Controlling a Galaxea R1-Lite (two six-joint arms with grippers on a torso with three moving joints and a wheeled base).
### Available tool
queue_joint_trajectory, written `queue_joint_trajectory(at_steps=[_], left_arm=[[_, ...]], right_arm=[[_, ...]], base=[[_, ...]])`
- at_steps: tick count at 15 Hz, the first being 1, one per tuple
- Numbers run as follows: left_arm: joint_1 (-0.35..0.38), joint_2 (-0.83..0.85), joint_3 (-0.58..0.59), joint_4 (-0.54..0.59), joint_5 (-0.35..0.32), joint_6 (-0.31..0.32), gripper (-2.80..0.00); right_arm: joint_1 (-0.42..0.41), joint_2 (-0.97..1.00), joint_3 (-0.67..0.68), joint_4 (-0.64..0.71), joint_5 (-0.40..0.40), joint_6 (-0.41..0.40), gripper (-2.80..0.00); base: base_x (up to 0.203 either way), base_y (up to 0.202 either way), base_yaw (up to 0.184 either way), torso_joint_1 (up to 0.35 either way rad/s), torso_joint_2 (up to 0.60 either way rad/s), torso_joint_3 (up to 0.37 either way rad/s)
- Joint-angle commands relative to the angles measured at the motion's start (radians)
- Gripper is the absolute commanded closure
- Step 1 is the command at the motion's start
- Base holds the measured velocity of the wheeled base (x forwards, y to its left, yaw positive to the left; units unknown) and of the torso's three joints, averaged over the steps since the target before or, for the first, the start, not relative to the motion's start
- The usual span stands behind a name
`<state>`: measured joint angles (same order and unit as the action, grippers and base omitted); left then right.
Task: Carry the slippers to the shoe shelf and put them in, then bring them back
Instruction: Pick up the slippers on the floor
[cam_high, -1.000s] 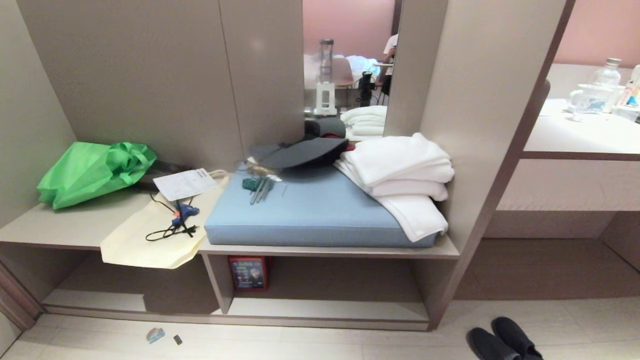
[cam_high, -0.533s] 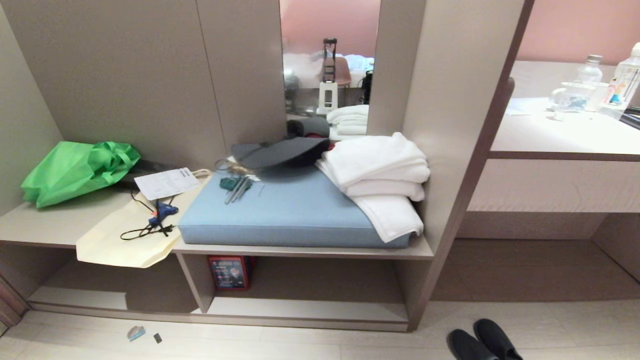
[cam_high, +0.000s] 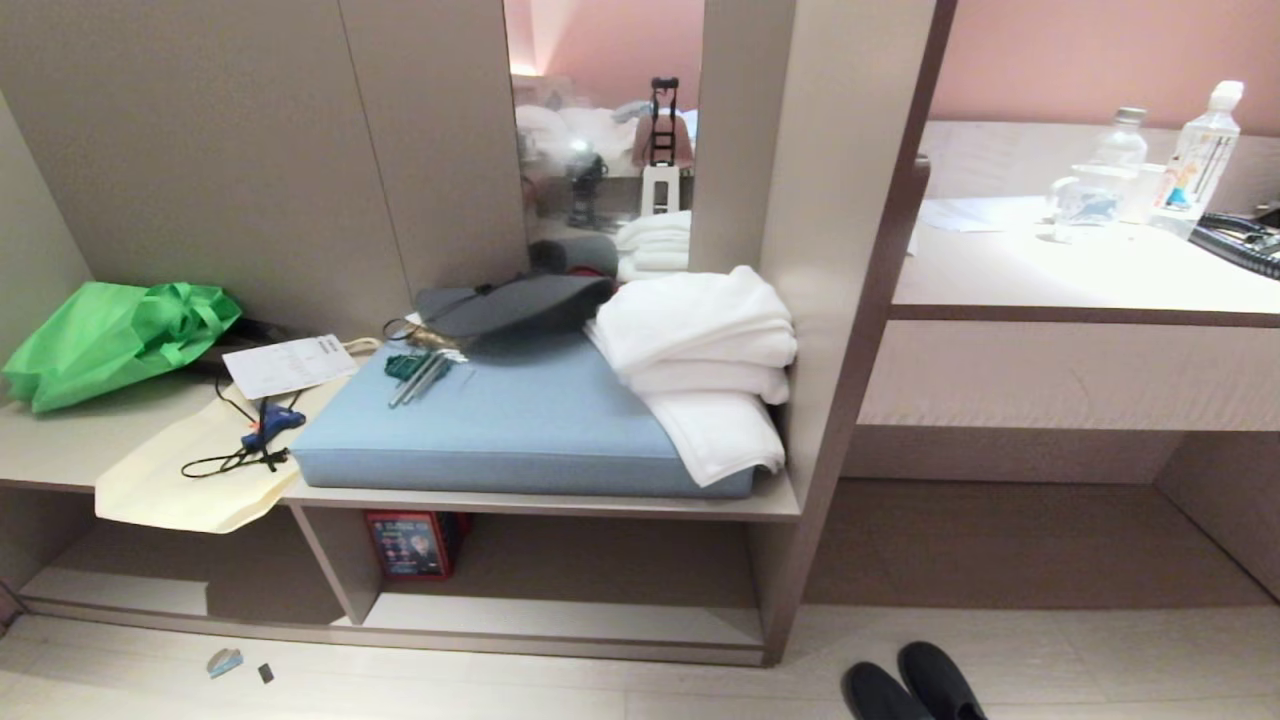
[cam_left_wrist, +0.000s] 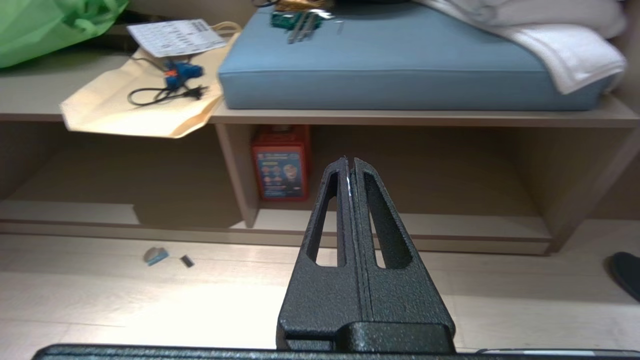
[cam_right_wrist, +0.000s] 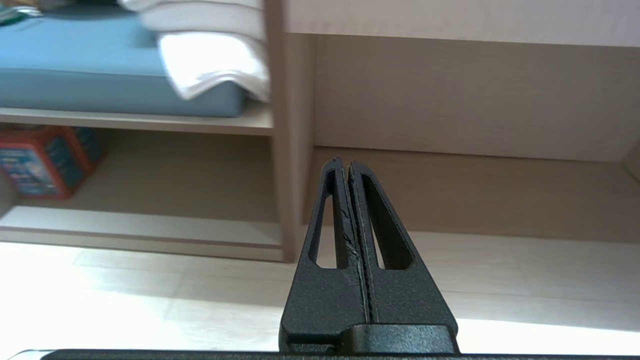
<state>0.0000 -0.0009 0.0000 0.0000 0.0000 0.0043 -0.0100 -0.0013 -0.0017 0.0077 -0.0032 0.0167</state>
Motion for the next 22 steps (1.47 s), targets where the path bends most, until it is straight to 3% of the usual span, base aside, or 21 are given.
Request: queue_joint_trajectory(at_steps=[1,12,22], left_arm=[[0.0,0.001,0.0,0.0,0.0,0.0,0.0],[0.0,0.001,0.0,0.0,0.0,-0.003,0.0],[0.0,0.001,0.0,-0.002,0.0,-0.003,0.0]], right_arm=[[0.0,0.001,0.0,0.0,0.0,0.0,0.0],[0.0,0.001,0.0,0.0,0.0,0.0,0.0],[0.001,0.001,0.0,0.0,0.0,-0.001,0.0]], base=[[0.0,-0.195,0.003,0.007,0.0,0.002],[0.0,-0.189,0.001,0.002,0.0,0.003],[0.0,-0.007,0.0,0.002,0.0,-0.093]])
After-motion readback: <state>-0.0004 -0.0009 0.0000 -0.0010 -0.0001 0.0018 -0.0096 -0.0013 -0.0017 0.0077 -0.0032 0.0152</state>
